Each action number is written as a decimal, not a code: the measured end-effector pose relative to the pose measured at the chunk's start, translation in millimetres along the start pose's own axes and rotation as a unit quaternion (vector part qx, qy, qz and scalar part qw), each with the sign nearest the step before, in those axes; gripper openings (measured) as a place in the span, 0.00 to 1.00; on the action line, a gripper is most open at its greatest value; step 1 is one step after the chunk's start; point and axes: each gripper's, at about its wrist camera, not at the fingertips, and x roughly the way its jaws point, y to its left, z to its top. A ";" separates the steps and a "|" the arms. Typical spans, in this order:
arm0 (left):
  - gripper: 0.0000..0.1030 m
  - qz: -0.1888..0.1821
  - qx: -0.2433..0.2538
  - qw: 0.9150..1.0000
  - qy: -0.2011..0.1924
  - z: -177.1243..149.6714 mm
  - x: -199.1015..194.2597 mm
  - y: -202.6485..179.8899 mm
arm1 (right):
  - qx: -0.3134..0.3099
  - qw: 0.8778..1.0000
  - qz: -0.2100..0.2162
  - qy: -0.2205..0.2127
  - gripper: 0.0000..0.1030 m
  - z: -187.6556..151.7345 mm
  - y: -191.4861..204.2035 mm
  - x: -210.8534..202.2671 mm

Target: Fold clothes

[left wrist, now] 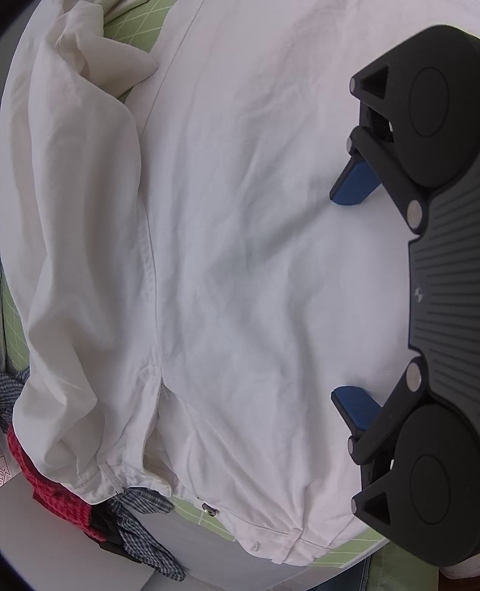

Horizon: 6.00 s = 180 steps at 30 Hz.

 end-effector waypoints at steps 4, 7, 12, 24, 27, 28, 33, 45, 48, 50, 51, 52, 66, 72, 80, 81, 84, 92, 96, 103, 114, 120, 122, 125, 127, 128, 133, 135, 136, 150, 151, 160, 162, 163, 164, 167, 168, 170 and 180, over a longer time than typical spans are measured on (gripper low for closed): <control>1.00 -0.062 -0.005 0.998 0.034 -12.5 2.2 2.2 | -0.038 0.998 -0.053 -0.004 0.09 4.6 -13.9 9.6; 1.00 -0.071 0.023 0.997 0.024 -30.3 -4.5 -8.4 | -0.030 0.997 -0.071 0.004 0.09 9.1 -33.6 17.3; 1.00 -0.067 0.047 0.997 0.015 -41.1 -10.5 -10.6 | -0.072 0.993 -0.089 0.025 0.17 18.0 -25.1 22.7; 1.00 -0.043 -0.019 0.999 -0.028 3.7 -22.5 41.8 | -0.128 0.990 -0.041 -0.029 0.86 27.6 95.7 -10.4; 1.00 -0.037 -0.019 0.998 -0.035 22.7 -16.6 50.6 | -0.136 0.990 -0.008 -0.039 0.89 29.1 131.5 -18.4; 1.00 -0.036 -0.020 0.998 -0.038 28.1 -15.2 51.3 | -0.138 0.990 0.003 -0.042 0.90 29.6 143.5 -21.1; 1.00 -0.033 -0.022 0.998 -0.049 56.3 -3.8 58.9 | -0.135 0.987 0.076 -0.038 0.97 32.5 205.5 -28.0; 1.00 0.006 -0.058 0.996 -0.067 130.8 20.7 68.1 | -0.197 0.963 0.186 -0.004 0.97 56.8 359.2 4.4; 1.00 0.023 -0.069 0.994 -0.078 152.2 24.9 72.7 | -0.207 0.958 0.197 -0.006 0.97 74.2 386.4 17.6; 1.00 0.028 -0.072 0.994 -0.078 164.0 29.7 74.4 | -0.217 0.957 0.193 -0.017 0.94 91.8 404.8 27.9; 1.00 0.031 -0.072 0.994 -0.078 169.4 32.4 74.8 | -0.223 0.957 0.185 -0.026 0.94 103.1 413.9 33.8; 1.00 0.032 -0.073 0.994 -0.077 174.6 35.1 74.9 | -0.219 0.958 0.180 -0.036 0.94 116.9 420.5 39.7; 1.00 0.033 -0.086 0.994 -0.054 180.7 58.7 65.4 | -0.110 0.959 0.260 0.025 0.85 133.9 438.2 72.2; 1.00 0.028 -0.086 0.994 -0.055 180.2 59.6 67.8 | -0.130 0.955 0.266 0.028 0.72 111.3 454.4 68.5; 1.00 0.028 -0.095 0.993 -0.060 177.2 59.0 67.3 | -0.229 0.937 0.265 -0.010 0.10 104.7 459.6 61.1; 1.00 0.027 -0.096 0.993 -0.061 177.0 59.0 67.7 | -0.236 0.936 0.261 -0.012 0.09 105.2 453.6 59.7; 1.00 0.023 -0.097 0.993 -0.061 177.3 59.2 68.9 | -0.252 0.938 0.237 -0.023 0.05 109.3 430.7 56.1; 1.00 0.012 -0.102 0.993 -0.062 176.4 60.1 72.8 | -0.246 0.966 0.044 -0.071 0.04 150.1 309.4 66.0; 1.00 0.013 -0.101 0.993 -0.058 177.8 60.0 72.4 | -0.240 0.968 -0.037 -0.061 0.05 165.0 268.8 72.6; 1.00 0.009 -0.095 0.992 -0.078 173.2 39.9 77.8 | -0.262 0.962 -0.039 -0.073 0.46 158.3 290.3 58.8; 0.83 -0.012 -0.116 0.984 -0.134 164.5 2.8 108.5 | -0.254 0.955 0.130 -0.082 0.70 155.4 389.0 42.8; 0.83 -0.006 -0.160 0.980 -0.120 167.7 20.9 125.5 | -0.147 0.965 0.219 0.012 0.70 164.0 432.5 71.9; 0.83 0.011 -0.157 0.981 -0.115 170.4 27.7 127.0 | -0.123 0.967 0.224 0.021 0.70 166.9 445.8 82.4; 0.84 0.042 -0.155 0.981 -0.112 173.0 33.8 131.8 | -0.081 0.970 0.227 0.041 0.71 173.7 459.8 98.2; 0.84 0.050 -0.165 0.979 -0.111 172.7 35.6 139.2 | -0.054 0.972 0.224 0.054 0.73 178.2 466.1 106.6; 0.85 0.051 -0.173 0.978 -0.107 172.3 37.7 143.8 | -0.057 0.973 0.217 0.059 0.75 178.2 471.6 109.7; 0.86 0.043 -0.199 0.976 -0.083 170.0 53.4 155.9 | -0.093 0.978 0.174 0.065 0.78 173.6 499.9 117.3; 0.87 0.045 -0.197 0.976 -0.076 169.6 60.0 156.5 | -0.114 0.980 0.158 0.048 0.73 166.8 507.4 113.9; 0.89 0.042 -0.202 0.976 -0.074 169.4 62.9 157.3 | -0.124 0.979 0.159 0.037 0.65 164.1 508.2 111.9; 0.62 0.015 -0.168 0.981 -0.096 174.3 62.7 143.8 | -0.197 0.967 0.159 -0.037 0.01 187.3 503.6 119.9; 0.61 0.016 -0.163 0.982 -0.097 175.5 62.2 142.1 | -0.190 0.969 0.154 -0.043 0.01 194.1 502.3 121.6; 0.53 -0.011 -0.150 0.982 -0.117 188.1 64.8 130.8 | -0.192 0.968 0.143 -0.082 0.03 230.4 501.5 124.4; 0.53 -0.009 -0.157 0.980 -0.122 189.8 65.8 130.6 | -0.199 0.966 0.147 -0.079 0.20 227.7 499.3 122.7; 0.53 -0.009 -0.161 0.980 -0.119 190.7 65.3 131.3 | -0.202 0.965 0.149 -0.078 0.39 226.4 498.2 121.8; 0.53 -0.008 -0.164 0.979 -0.117 191.6 64.8 132.1 | -0.205 0.964 0.150 -0.076 0.54 225.1 497.1 120.9; 0.55 0.001 -0.170 0.979 -0.110 193.1 59.9 132.1 | -0.187 0.966 0.165 -0.074 0.57 217.6 471.8 106.1; 0.54 0.007 -0.170 0.979 -0.110 192.1 55.8 130.8 | -0.176 0.968 0.164 -0.070 0.57 211.7 455.4 98.2; 0.54 0.003 -0.171 0.979 -0.113 186.4 45.2 129.6 | -0.154 0.973 0.160 -0.062 0.60 197.8 422.7 82.5; 0.60 -0.035 -0.126 0.987 -0.095 134.6 16.1 101.6 | -0.010 0.997 0.076 0.015 0.70 112.2 272.8 67.6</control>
